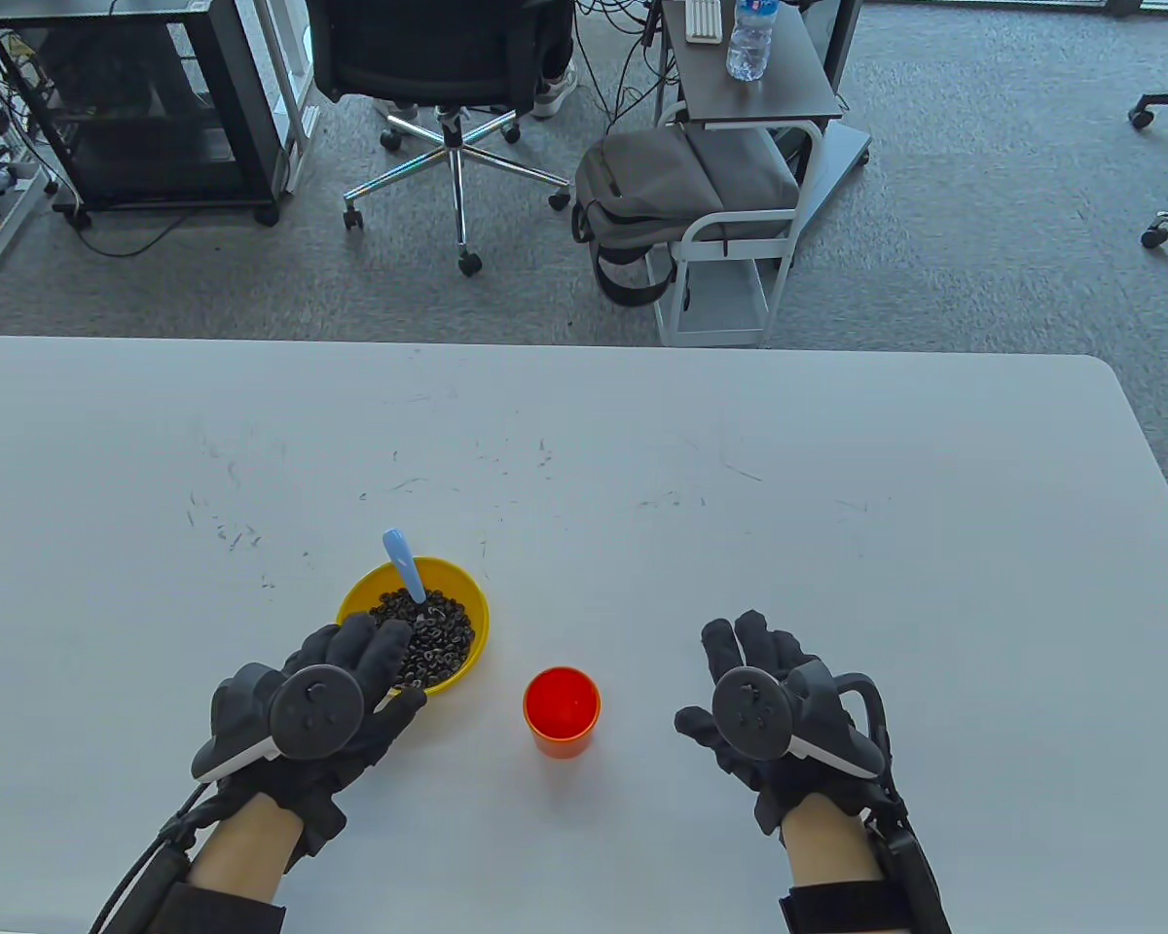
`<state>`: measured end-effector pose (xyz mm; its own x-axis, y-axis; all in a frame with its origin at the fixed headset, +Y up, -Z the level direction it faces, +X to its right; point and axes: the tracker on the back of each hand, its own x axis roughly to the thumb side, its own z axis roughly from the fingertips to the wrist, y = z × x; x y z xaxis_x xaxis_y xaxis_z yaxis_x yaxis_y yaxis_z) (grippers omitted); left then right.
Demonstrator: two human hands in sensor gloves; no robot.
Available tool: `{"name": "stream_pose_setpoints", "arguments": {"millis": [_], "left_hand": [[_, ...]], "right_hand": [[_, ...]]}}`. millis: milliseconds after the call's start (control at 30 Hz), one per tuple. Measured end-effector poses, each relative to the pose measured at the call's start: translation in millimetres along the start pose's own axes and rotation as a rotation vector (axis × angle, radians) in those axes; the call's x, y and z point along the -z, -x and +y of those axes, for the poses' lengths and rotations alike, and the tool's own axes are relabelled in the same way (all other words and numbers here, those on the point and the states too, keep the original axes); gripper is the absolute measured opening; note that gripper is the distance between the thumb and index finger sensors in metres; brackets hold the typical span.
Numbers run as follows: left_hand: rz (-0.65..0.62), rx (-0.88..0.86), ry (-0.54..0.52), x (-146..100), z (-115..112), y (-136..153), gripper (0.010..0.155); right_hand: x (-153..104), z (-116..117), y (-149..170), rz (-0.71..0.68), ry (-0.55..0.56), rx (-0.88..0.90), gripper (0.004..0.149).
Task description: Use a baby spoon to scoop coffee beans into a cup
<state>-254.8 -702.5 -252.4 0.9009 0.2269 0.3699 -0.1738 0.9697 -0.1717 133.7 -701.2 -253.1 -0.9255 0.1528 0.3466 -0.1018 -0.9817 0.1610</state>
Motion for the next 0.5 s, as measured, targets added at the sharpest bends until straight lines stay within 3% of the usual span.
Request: {"name": "stream_pose_setpoints", "arguments": {"millis": [133,333,500], "left_hand": [[0.056,0.059,0.038,6.3,13.4,11.5,0.069],[0.182,-0.019,0.064,30.8,35.6,35.3,0.064],[0.238,-0.082,0.095,67.7,27.2,51.8,0.062]], "right_hand": [[1.1,-2.1,1.5,-0.005,0.003,0.032,0.085],[2.0,-2.9,3.0,-0.016,-0.007,0.041,0.085],[2.5,-2.1,3.7,-0.015,-0.021,0.072,0.085]]}}
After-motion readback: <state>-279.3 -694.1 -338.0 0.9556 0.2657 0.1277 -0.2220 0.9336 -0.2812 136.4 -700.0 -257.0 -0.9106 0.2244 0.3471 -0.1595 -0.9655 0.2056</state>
